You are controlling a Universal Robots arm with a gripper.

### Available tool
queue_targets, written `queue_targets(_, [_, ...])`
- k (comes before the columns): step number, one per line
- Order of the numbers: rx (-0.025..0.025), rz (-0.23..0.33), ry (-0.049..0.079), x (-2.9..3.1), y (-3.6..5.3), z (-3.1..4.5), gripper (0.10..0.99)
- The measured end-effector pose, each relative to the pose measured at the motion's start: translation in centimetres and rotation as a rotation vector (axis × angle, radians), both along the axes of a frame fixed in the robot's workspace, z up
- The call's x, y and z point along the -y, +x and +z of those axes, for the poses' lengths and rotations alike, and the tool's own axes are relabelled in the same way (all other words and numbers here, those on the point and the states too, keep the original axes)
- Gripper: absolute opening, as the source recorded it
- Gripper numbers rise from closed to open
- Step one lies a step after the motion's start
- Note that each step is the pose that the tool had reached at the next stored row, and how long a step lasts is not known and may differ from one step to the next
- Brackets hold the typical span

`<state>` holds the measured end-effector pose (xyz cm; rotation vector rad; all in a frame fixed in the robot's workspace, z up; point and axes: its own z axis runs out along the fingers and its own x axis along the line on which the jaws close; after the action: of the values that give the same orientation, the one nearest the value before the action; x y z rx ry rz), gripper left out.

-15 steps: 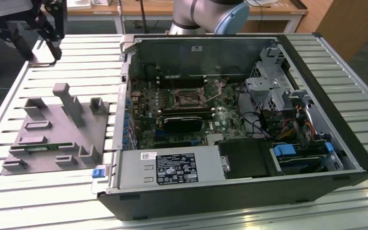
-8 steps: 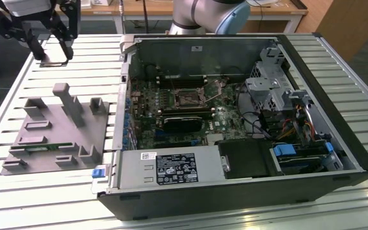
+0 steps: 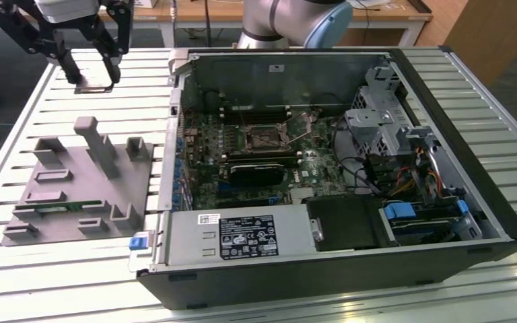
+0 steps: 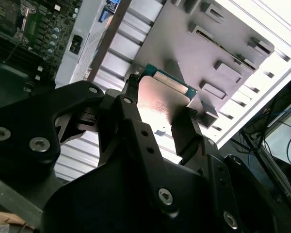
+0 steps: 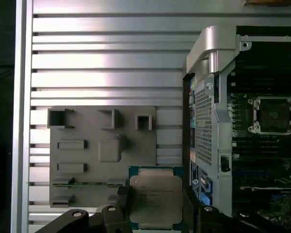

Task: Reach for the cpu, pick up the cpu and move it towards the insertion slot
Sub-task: 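Pick up the cpu and move it towards the insertion slot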

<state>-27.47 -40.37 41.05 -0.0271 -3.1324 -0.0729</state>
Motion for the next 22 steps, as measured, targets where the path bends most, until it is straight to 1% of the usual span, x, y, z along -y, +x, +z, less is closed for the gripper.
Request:
queue_targets(11, [0.0, 0.0, 0.001, 0.0, 2.81, 0.0, 0.525])
queue_targets(22, [0.0, 0.0, 0.002, 0.0, 5.38, 0.0, 0.525])
